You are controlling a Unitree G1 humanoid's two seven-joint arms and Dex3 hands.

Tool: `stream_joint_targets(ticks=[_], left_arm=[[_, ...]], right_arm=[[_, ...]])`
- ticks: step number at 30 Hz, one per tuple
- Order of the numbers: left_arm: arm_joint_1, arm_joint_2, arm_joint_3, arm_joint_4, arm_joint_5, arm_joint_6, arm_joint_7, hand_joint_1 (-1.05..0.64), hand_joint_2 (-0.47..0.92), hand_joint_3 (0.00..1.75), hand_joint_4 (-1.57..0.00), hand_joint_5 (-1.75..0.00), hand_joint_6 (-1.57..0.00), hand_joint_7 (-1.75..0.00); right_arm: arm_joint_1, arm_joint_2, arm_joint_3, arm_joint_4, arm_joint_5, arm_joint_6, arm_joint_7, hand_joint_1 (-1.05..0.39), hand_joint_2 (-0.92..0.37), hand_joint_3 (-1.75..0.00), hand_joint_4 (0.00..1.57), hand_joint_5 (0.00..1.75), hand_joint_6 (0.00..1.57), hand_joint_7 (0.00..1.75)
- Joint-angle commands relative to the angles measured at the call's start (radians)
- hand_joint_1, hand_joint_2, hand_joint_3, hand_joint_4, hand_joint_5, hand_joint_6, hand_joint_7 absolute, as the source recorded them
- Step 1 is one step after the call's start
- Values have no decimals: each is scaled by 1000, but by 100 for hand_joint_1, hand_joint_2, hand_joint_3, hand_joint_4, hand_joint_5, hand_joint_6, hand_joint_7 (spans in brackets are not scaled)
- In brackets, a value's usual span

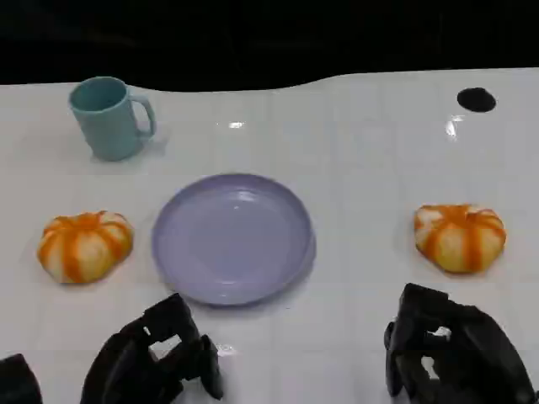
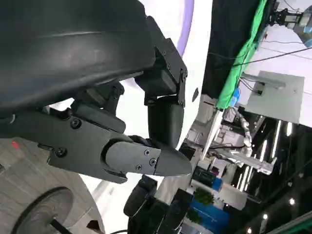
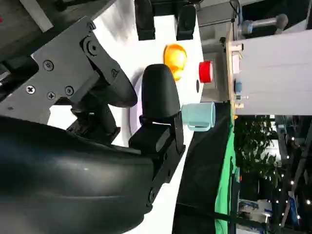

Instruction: Grasp the bread from the table and place it into the plate.

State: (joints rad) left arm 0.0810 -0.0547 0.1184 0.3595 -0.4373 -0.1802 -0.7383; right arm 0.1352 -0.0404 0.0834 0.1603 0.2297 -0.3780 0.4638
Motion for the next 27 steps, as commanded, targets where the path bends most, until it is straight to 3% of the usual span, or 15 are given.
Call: stream_joint_targets(ticks=[1,27], left_arm=[[3,16,8,-5,-7,3,6,-64,92,22,-79,-175,-68,-161],[-1,17,8,2,-6,0,3,-63,92,21,-79,-175,-67,-160]], right_arm=[[2,-7,-15,-5,8,-6,0,-10,-46,-147,82,175,67,161],[0,-4,-15,-4,6,-12,-2,-9,-45,-148,83,175,67,160]])
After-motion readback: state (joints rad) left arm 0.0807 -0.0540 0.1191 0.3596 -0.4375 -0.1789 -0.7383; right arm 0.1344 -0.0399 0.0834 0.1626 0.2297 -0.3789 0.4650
